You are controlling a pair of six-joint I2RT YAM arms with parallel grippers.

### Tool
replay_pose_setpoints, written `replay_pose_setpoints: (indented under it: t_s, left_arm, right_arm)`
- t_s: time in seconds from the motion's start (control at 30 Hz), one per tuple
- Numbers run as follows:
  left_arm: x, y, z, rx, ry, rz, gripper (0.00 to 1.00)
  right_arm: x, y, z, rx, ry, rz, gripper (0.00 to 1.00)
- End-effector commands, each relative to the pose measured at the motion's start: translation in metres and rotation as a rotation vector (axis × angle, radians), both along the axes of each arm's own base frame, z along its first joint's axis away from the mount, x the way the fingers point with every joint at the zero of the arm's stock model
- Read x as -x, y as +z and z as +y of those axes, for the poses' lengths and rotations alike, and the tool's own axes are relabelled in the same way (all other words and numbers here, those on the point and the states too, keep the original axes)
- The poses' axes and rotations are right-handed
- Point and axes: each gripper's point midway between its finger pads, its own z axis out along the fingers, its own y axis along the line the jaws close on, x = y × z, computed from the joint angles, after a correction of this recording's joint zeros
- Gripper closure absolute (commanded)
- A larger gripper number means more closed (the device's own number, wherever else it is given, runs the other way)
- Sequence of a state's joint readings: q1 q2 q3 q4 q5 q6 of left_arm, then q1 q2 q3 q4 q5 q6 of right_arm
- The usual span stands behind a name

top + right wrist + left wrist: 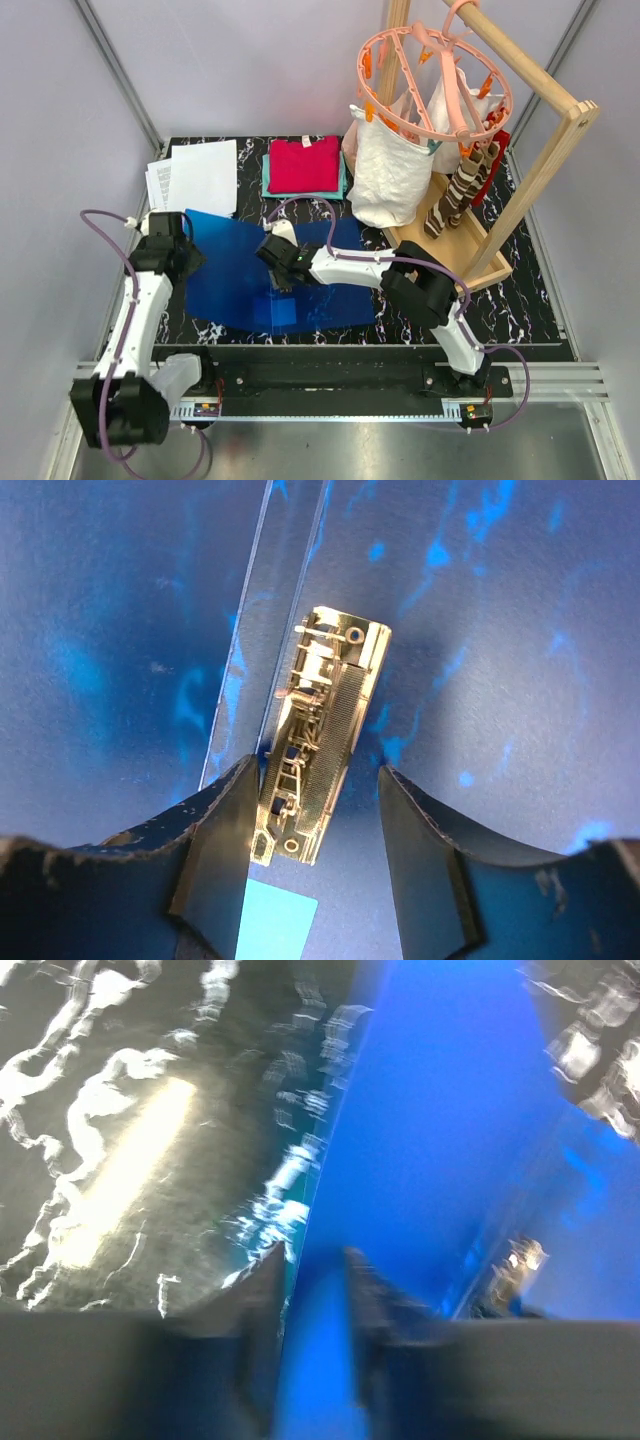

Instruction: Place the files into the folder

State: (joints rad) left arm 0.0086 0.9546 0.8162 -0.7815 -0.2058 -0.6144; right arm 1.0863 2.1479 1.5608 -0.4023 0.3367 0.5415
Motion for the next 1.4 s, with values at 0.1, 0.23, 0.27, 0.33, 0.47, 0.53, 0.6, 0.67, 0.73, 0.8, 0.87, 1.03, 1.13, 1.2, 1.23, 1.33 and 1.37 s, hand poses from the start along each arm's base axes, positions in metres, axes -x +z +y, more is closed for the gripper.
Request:
replay_pose_setpoints:
  t_s: [0.1,0.23,0.27,0.33,0.47,0.53,0.6,0.67,0.73,0.8,0.87,1.03,1.13,1.2,1.23,1.33,1.37]
  left_arm:
    - [-0.009,-0.02,0.054,0.067,0.207,0.087,0.01]
    - [-0.018,0.072,0.075,-0.11,0.234,-0.098,0.01]
    - [-0.017,0.098,0.067,-0.134,0.197,-0.181,0.01]
    - [-0.024,0.139,0.043,-0.12,0.092,-0.31,0.01]
    - [-0.035,0.17,-0.062,0.216,-0.285,-0.46,0.06]
    - [-0.043,0.173,-0.094,0.366,-0.347,-0.514,0.2]
    - [-0.055,0.183,-0.12,0.467,-0.424,-0.597,0.3]
    - [-0.065,0.158,-0.137,0.582,-0.413,-0.537,0.34]
    - [-0.074,0.127,-0.134,0.575,-0.351,-0.469,0.47]
    - [-0.083,0.089,-0.116,0.529,-0.254,-0.393,0.58]
    - [-0.081,0.035,-0.094,0.493,-0.144,-0.279,0.65]
    - [-0.078,-0.038,-0.07,0.434,-0.07,-0.116,0.74]
    - [-0.091,-0.063,-0.039,0.286,-0.022,-0.077,0.76]
    - [-0.091,-0.087,-0.026,0.259,-0.005,0.016,0.78]
    - [-0.092,-0.092,-0.028,0.268,-0.024,0.034,0.78]
    - [-0.098,-0.104,-0.025,0.234,-0.065,0.081,0.79]
    - [-0.102,-0.104,-0.026,0.23,-0.087,0.079,0.78]
  right_arm:
    - [-0.02,-0.028,-0.007,0.047,-0.009,-0.029,0.42]
    - [-0.022,-0.034,-0.011,0.079,-0.002,-0.036,0.39]
    - [-0.023,-0.034,-0.013,0.085,-0.001,-0.038,0.38]
    - [-0.023,-0.033,-0.013,0.093,0.015,-0.041,0.37]
    - [-0.021,-0.031,-0.012,0.086,0.029,-0.032,0.35]
    - [-0.021,-0.03,-0.01,0.077,0.024,-0.026,0.34]
    - [-0.02,-0.029,-0.007,0.067,0.025,-0.021,0.34]
    - [-0.02,-0.031,-0.007,0.062,0.02,-0.013,0.34]
    - [-0.017,-0.033,-0.007,0.046,0.009,0.009,0.34]
    - [-0.015,-0.037,-0.012,0.027,-0.001,0.054,0.34]
    - [-0.013,-0.039,-0.018,0.011,-0.02,0.075,0.34]
    - [-0.019,-0.037,-0.023,-0.059,-0.039,0.116,0.32]
    - [-0.021,-0.038,-0.023,-0.135,-0.035,0.186,0.3]
    - [-0.016,-0.033,-0.02,-0.176,0.0,0.209,0.28]
    - [-0.016,-0.03,-0.02,-0.189,0.008,0.207,0.26]
    - [-0.005,-0.015,-0.015,-0.269,0.065,0.245,0.19]
    - [0.005,-0.013,-0.014,-0.289,0.098,0.281,0.18]
